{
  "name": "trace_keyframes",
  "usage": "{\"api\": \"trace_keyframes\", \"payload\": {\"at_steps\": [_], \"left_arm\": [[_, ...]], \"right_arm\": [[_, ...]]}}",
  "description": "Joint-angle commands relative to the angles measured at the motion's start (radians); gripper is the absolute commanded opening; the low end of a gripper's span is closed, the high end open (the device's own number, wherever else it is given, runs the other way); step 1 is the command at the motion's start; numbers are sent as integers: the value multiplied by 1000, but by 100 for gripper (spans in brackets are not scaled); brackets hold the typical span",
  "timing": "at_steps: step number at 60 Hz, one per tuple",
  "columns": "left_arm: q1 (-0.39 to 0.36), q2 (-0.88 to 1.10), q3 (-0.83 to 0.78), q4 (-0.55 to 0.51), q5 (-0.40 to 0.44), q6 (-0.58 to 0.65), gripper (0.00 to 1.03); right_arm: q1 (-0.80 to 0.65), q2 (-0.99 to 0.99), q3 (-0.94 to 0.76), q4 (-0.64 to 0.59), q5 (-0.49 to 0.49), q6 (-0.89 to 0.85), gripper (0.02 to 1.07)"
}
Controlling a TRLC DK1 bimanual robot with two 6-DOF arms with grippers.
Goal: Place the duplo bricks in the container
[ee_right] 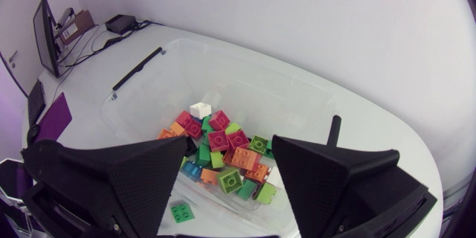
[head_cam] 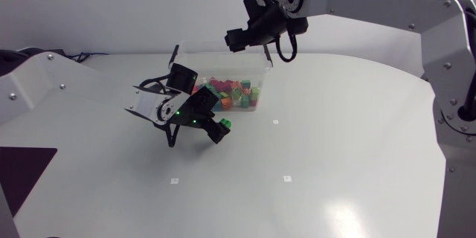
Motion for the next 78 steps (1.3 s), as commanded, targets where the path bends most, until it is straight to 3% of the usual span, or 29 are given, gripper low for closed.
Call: {"api": "trace_keyframes", "payload": {"at_steps": [1,10,32,42,50,64,78], "left_arm": [[-16,27,37,-10,-28,-70,98],[-25,73,90,-55,-108,-137,98],[-37,119,121,-93,-125,-202,94],[-39,128,127,-91,-120,-213,69],[-40,131,130,-88,-113,-213,37],[-45,112,106,-81,-84,-200,35],[-22,-36,41,-113,-41,-159,34]], "right_arm": [[-13,-12,-26,17,-6,4,95],[-19,-75,-111,56,-6,8,95],[-47,-249,-355,149,-14,7,95],[-57,-335,-459,181,-15,5,95],[-67,-430,-559,201,-15,5,95],[-82,-580,-740,235,-28,2,95],[-103,-675,-879,264,-35,4,95]]}}
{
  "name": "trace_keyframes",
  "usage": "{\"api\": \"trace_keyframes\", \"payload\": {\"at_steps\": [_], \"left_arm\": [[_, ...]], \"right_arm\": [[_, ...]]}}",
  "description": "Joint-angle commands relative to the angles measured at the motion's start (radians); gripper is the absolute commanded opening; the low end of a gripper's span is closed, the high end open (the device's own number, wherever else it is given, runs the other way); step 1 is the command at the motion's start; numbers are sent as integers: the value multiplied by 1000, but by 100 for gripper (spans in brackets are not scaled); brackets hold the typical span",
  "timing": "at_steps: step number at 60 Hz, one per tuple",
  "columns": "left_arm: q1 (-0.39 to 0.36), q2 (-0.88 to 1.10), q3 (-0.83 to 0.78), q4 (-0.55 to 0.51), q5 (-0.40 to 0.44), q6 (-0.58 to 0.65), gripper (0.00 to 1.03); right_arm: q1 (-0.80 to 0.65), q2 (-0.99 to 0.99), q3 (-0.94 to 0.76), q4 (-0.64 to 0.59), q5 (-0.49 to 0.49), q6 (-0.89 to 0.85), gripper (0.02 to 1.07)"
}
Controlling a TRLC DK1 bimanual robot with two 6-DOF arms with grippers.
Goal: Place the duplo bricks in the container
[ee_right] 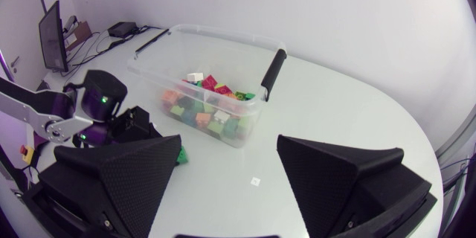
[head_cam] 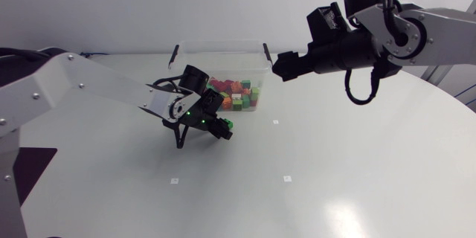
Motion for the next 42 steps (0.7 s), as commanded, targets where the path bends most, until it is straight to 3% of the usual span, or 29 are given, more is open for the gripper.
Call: {"api": "trace_keyframes", "payload": {"at_steps": [1,16,42], "left_arm": [[15,-104,-39,-13,14,23,34],[45,-299,-56,-128,43,72,34],[135,-402,145,-276,126,107,34]], "right_arm": [[-16,-33,-54,20,-11,3,95],[-36,-86,-124,29,-14,2,95],[-36,-108,-178,31,-4,-15,95]]}}
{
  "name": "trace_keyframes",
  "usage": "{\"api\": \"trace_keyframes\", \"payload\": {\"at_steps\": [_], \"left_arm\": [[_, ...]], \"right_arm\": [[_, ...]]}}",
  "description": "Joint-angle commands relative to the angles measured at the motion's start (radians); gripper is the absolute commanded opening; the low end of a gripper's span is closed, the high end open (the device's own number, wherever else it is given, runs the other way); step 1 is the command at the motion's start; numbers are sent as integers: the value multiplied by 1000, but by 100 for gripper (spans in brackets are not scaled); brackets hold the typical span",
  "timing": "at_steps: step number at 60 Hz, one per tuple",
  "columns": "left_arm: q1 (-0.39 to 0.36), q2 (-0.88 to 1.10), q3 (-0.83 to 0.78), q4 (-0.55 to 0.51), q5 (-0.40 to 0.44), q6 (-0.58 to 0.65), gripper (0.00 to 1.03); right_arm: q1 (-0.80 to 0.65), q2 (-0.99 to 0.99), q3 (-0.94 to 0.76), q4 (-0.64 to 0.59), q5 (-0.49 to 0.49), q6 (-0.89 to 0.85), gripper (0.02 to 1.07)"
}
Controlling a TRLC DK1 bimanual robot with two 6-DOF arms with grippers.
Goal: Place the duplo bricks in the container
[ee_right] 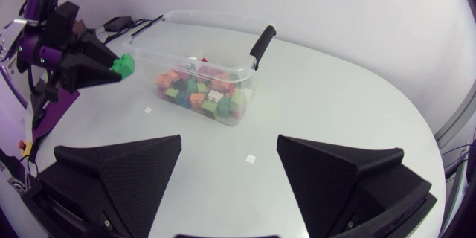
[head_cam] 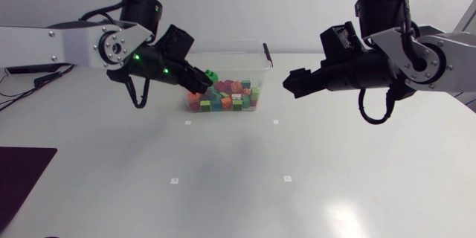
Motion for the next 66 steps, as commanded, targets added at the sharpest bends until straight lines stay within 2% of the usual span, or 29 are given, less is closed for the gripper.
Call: {"api": "trace_keyframes", "payload": {"at_steps": [1,26,44,45,48,49,50,51,52,53,66], "left_arm": [[30,-21,75,-15,23,22,34],[64,159,296,-24,33,31,35],[94,320,455,-18,31,32,39],[96,326,461,-18,31,31,40],[100,346,484,-21,26,29,55],[100,355,492,-22,20,29,68],[100,357,494,-22,17,29,73],[100,361,497,-22,13,29,84],[100,363,498,-22,6,29,92],[100,365,498,-22,0,29,96],[97,334,480,-16,-60,45,98]], "right_arm": [[0,-16,-36,8,4,-16,95],[21,-37,-94,22,32,-53,97],[39,-51,-119,21,59,-72,98],[39,-51,-119,21,59,-72,98],[42,-53,-120,19,64,-76,98],[44,-53,-120,19,67,-76,98],[47,-53,-120,18,70,-79,98],[49,-53,-120,16,71,-82,98],[49,-54,-120,16,73,-82,98],[50,-56,-120,15,74,-82,98],[53,-76,-126,10,110,-105,100]]}}
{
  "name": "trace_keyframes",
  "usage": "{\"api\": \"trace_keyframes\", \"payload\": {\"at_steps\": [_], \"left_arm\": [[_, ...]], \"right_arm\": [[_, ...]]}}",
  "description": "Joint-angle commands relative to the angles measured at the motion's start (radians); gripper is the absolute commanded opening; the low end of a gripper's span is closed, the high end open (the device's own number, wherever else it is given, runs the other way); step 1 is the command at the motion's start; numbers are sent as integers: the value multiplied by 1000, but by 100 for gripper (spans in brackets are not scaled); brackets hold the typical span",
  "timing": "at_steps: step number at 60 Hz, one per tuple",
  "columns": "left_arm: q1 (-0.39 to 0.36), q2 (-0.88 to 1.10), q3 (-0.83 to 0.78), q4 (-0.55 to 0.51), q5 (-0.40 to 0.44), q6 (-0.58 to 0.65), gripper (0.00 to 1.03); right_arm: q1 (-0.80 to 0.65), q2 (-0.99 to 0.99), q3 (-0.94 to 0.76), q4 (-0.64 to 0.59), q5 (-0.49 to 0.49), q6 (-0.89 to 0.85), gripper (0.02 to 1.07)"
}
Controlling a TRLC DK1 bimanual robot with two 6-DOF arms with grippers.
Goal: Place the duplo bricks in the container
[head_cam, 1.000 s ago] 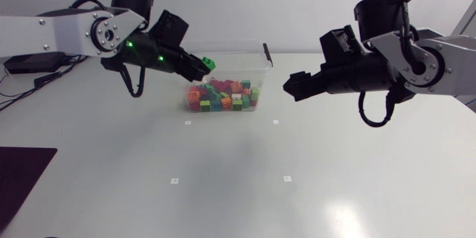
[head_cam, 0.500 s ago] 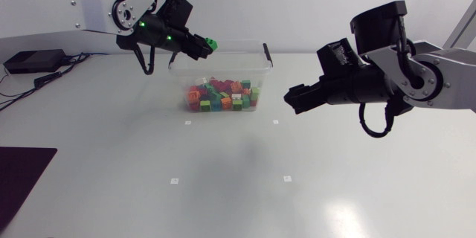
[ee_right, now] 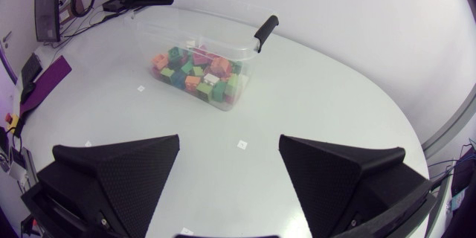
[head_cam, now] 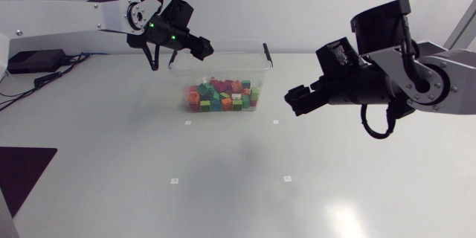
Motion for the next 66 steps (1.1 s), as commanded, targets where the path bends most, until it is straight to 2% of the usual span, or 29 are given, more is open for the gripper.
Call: {"api": "trace_keyframes", "payload": {"at_steps": [1,16,23,30,43,59,66], "left_arm": [[2,-13,15,0,-19,23,98],[42,-126,-78,48,-78,34,98],[71,-205,-178,140,-136,31,98],[97,-288,-295,223,-153,37,98],[120,-426,-476,328,-213,37,98],[162,-568,-625,348,-214,56,98],[183,-640,-720,420,-214,57,98]], "right_arm": [[6,-19,-33,-5,17,-22,100],[-12,-70,-51,28,75,-26,100],[-35,-83,-70,55,92,-29,100],[-54,-100,-96,64,124,-46,102],[-95,-159,-157,111,161,-74,102],[-141,-257,-225,124,197,-112,102],[-154,-301,-257,126,210,-127,102]]}}
